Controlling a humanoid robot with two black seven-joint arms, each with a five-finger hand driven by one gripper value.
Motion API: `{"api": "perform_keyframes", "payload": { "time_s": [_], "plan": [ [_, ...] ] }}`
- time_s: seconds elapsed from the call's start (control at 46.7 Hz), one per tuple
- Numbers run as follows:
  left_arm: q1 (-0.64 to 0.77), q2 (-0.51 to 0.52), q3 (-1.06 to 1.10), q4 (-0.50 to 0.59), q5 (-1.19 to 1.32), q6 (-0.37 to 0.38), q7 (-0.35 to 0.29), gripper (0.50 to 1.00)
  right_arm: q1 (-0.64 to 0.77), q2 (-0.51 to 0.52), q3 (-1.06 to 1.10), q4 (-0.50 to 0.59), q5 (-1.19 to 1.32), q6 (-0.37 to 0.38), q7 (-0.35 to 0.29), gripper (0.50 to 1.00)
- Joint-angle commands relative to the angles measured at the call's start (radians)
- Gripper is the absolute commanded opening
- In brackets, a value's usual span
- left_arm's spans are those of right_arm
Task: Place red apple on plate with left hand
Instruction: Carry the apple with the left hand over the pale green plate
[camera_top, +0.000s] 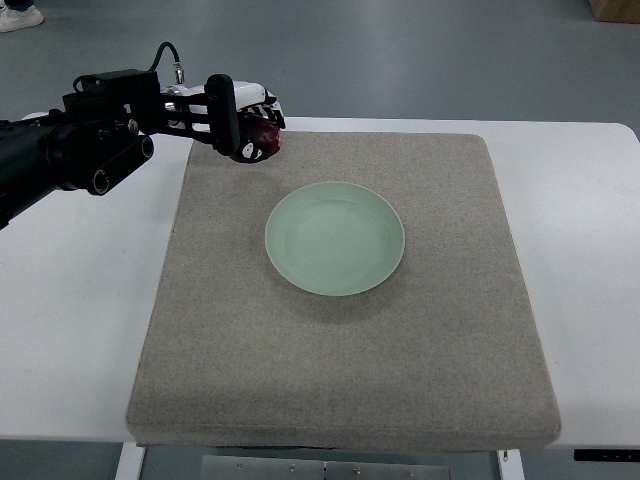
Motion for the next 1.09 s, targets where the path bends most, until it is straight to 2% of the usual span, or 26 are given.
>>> {"api": "perform_keyframes", "payload": {
  "time_s": [0.0,0.3,0.471,0.729,0.814,1.071],
  "plan": [
    [-0.017,-0.008,-0.029,-0.013,-0.005,0.000,0.000,0.516,0.000,0.000,0.000,0.000,0.000,0.000,-0.001,0.964],
    [-0.031,-0.010,-0.051,-0.238,-0.004,0.003,0.002,0.533,0.000,0.000,0.000,0.000,0.000,0.000,0.001,0.964],
    [-0.026,-0.006,-0.051,-0.318,-0.001,0.002,0.002,0.540,0.000,0.000,0.000,0.000,0.000,0.000,-0.001,0.964],
    [-0.011,-0.013,-0.048,-0.332,0.007,-0.002,0.002,0.548,0.000,0.000,0.000,0.000,0.000,0.000,-0.001,0.964],
    [-0.003,-0.013,-0.048,-0.333,0.002,-0.005,0.002,0.583,0.000,0.000,0.000,0.000,0.000,0.000,0.001,0.964],
    [0.032,-0.013,-0.042,-0.367,0.004,-0.014,0.002,0.585,0.000,0.000,0.000,0.000,0.000,0.000,0.001,0.964]
  ]
}}
